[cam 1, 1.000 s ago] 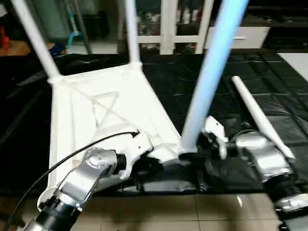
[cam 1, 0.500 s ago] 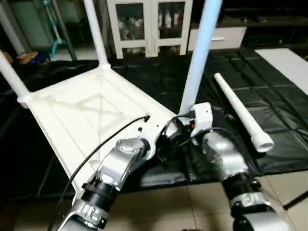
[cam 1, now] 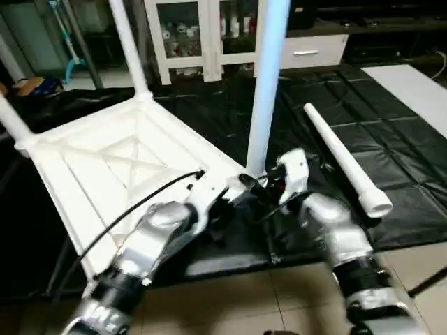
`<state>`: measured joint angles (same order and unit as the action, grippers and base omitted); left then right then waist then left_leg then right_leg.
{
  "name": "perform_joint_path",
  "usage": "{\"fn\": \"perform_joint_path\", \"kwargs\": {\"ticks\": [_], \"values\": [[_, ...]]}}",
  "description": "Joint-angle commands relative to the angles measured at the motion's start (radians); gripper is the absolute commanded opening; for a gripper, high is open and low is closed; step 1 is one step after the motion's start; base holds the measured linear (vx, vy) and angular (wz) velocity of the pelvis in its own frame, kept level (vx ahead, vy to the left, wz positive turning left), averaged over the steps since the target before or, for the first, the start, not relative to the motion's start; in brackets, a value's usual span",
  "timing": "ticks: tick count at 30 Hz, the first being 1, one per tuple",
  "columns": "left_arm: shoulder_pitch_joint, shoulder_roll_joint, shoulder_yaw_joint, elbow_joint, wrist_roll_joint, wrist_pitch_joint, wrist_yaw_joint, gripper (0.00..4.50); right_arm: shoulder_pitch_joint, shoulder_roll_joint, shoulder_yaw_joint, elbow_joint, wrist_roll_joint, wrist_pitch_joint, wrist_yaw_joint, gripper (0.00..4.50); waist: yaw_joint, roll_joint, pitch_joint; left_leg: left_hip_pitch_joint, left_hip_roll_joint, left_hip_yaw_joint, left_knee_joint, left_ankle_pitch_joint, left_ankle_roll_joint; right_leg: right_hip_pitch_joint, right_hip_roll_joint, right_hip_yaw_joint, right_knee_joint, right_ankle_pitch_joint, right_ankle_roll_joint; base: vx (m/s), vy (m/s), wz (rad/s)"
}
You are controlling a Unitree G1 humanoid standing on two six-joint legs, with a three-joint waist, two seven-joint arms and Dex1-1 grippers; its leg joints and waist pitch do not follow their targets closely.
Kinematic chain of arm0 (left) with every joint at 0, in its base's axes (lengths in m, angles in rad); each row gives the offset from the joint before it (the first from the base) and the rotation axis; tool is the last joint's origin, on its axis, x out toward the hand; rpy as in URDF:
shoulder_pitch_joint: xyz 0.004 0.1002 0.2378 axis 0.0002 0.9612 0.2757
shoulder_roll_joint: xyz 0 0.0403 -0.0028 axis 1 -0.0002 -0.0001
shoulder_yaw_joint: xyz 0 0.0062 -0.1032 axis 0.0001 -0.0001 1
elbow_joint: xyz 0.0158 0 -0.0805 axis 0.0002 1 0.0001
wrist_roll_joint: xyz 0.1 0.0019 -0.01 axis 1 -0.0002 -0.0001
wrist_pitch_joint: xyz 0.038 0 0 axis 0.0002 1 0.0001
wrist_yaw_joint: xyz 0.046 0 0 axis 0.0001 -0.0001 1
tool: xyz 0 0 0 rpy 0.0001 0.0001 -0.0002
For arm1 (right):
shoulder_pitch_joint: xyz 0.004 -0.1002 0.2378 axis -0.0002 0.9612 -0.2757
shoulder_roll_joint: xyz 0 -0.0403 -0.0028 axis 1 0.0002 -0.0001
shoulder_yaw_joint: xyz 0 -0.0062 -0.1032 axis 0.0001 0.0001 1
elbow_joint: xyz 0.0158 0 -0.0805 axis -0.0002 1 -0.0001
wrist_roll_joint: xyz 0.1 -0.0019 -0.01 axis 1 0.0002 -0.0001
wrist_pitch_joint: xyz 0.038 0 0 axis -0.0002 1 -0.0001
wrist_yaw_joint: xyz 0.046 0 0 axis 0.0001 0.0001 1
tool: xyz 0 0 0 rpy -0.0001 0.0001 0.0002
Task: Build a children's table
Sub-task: Rotate leg to tighten
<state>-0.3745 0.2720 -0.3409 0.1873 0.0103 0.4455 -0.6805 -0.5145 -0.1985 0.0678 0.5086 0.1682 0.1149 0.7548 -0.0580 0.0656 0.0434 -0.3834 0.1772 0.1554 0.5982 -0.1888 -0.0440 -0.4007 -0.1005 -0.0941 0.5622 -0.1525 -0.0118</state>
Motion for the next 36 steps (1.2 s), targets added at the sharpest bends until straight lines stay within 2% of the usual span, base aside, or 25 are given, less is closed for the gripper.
{"fn": "perform_joint_path", "kwargs": {"ticks": [1,2,4,5,7,8,11,15,16,20,22,26,29,31,33,36], "values": [[0.06,0.057,-0.097,-0.026,-0.006,0.011,-0.126,0.0,-0.024,-0.069,0.034,-0.034,0.003,-0.011,0.129,4.12,0.01,-0.006,-0.052,0.011,0.043,-0.01,-0.085,-0.412,0.05,0.035,-0.048,0.036,-0.074,-0.431,-0.158,0.0,0.0,0.0],[0.069,0.077,-0.109,-0.049,-0.011,0.005,-0.152,0.0,-0.026,-0.094,0.034,-0.038,0.005,-0.007,0.159,4.12,0.023,-0.005,-0.059,0.02,0.047,-0.006,-0.083,-0.375,0.05,0.035,-0.045,0.04,-0.066,-0.354,-0.185,0.0,0.0,0.0],[0.083,0.103,-0.125,-0.089,-0.027,0.003,-0.195,0.0,-0.027,-0.131,0.033,-0.04,0.009,0.002,0.209,4.12,0.038,-0.009,-0.057,0.027,0.045,0.005,-0.079,-0.367,0.057,0.028,-0.038,0.044,-0.063,-0.316,-0.211,0.0,0.0,0.0],[0.09,0.114,-0.13,-0.109,-0.038,0.002,-0.219,0.0,-0.026,-0.148,0.031,-0.041,0.009,0.009,0.24,4.12,0.045,-0.009,-0.056,0.026,0.045,0.01,-0.079,-0.365,0.055,0.027,-0.039,0.047,-0.06,-0.334,-0.21,0.0,0.0,0.0],[0.1,0.13,-0.137,-0.142,-0.055,0.015,-0.255,0.0,-0.02,-0.187,0.041,-0.045,0.019,0.037,0.318,4.12,0.05,-0.013,-0.056,0.029,0.046,0.01,-0.079,-0.375,0.05,0.028,-0.038,0.051,-0.057,-0.358,-0.205,0.0,0.0,0.0],[0.1,0.134,-0.141,-0.146,-0.051,0.017,-0.262,0.0,-0.012,-0.207,0.052,-0.045,0.019,0.03,0.356,4.12,0.058,-0.013,-0.058,0.03,0.048,0.012,-0.079,-0.346,0.051,0.028,-0.035,0.059,-0.054,-0.343,-0.203,0.0,0.0,0.0],[0.094,0.134,-0.145,-0.143,-0.035,0.014,-0.259,0.0,0.001,-0.244,0.084,-0.046,0.02,0.026,0.421,4.12,0.068,-0.013,-0.062,0.024,0.047,0.012,-0.078,-0.283,0.057,0.035,-0.033,0.061,-0.044,-0.271,-0.218,0.0,0.0,0.0],[0.091,0.133,-0.144,-0.158,-0.056,0.032,-0.266,0.0,0.017,-0.265,0.112,-0.05,0.009,0.033,0.477,4.12,0.075,-0.017,-0.065,0.018,0.046,0.014,-0.074,-0.239,0.075,0.043,-0.035,0.062,-0.039,-0.233,-0.231,0.0,0.0,0.0],[0.09,0.133,-0.145,-0.163,-0.064,0.041,-0.272,0.0,0.022,-0.268,0.116,-0.041,-0.003,0.019,0.476,4.12,0.074,-0.023,-0.065,0.017,0.045,0.015,-0.073,-0.235,0.078,0.043,-0.035,0.062,-0.041,-0.237,-0.23,0.0,0.0,0.0],[0.093,0.132,-0.14,-0.165,-0.071,0.059,-0.277,0.0,0.021,-0.264,0.101,-0.023,0.015,0.018,0.467,4.12,0.081,-0.019,-0.062,0.021,0.046,0.015,-0.074,-0.245,0.075,0.039,-0.035,0.063,-0.045,-0.293,-0.219,0.0,0.0,0.0],[0.095,0.133,-0.138,-0.167,-0.073,0.062,-0.28,0.0,0.02,-0.266,0.1,-0.019,0.017,0.019,0.471,3.84,0.085,-0.019,-0.061,0.025,0.047,0.015,-0.075,-0.263,0.067,0.037,-0.035,0.063,-0.048,-0.315,-0.211,0.0,0.0,0.0],[0.096,0.139,-0.141,-0.172,-0.077,0.065,-0.29,0.0,0.018,-0.273,0.102,-0.013,0.02,0.027,0.479,3.59,0.084,-0.019,-0.061,0.021,0.046,0.012,-0.077,-0.279,0.056,0.039,-0.034,0.062,-0.049,-0.337,-0.195,0.0,0.0,0.0],[0.093,0.143,-0.144,-0.174,-0.076,0.07,-0.29,0.0,0.021,-0.281,0.111,-0.003,0.0,0.02,0.492,3.3,0.084,-0.021,-0.062,0.021,0.045,0.013,-0.076,-0.271,0.059,0.039,-0.034,0.062,-0.049,-0.331,-0.196,0.0,0.0,0.0],[0.091,0.143,-0.144,-0.171,-0.074,0.07,-0.288,0.0,0.022,-0.288,0.117,-0.002,-0.003,0.019,0.505,3.26,0.085,-0.021,-0.063,0.019,0.046,0.013,-0.076,-0.255,0.065,0.04,-0.034,0.062,-0.047,-0.314,-0.2,0.0,0.0,0.0],[0.088,0.144,-0.145,-0.167,-0.066,0.067,-0.283,0.0,0.021,-0.299,0.126,0.003,-0.013,0.015,0.514,2.95,0.086,-0.021,-0.063,0.02,0.046,0.014,-0.074,-0.248,0.069,0.04,-0.033,0.062,-0.046,-0.3,-0.206,0.0,0.0,0.0],[0.084,0.146,-0.146,-0.164,-0.06,0.068,-0.283,0.0,0.018,-0.311,0.14,0.017,-0.034,-0.001,0.514,2.83,0.085,-0.021,-0.062,0.021,0.046,0.013,-0.075,-0.267,0.066,0.039,-0.034,0.061,-0.049,-0.322,-0.203,0.0,0.0,0.0]]}}
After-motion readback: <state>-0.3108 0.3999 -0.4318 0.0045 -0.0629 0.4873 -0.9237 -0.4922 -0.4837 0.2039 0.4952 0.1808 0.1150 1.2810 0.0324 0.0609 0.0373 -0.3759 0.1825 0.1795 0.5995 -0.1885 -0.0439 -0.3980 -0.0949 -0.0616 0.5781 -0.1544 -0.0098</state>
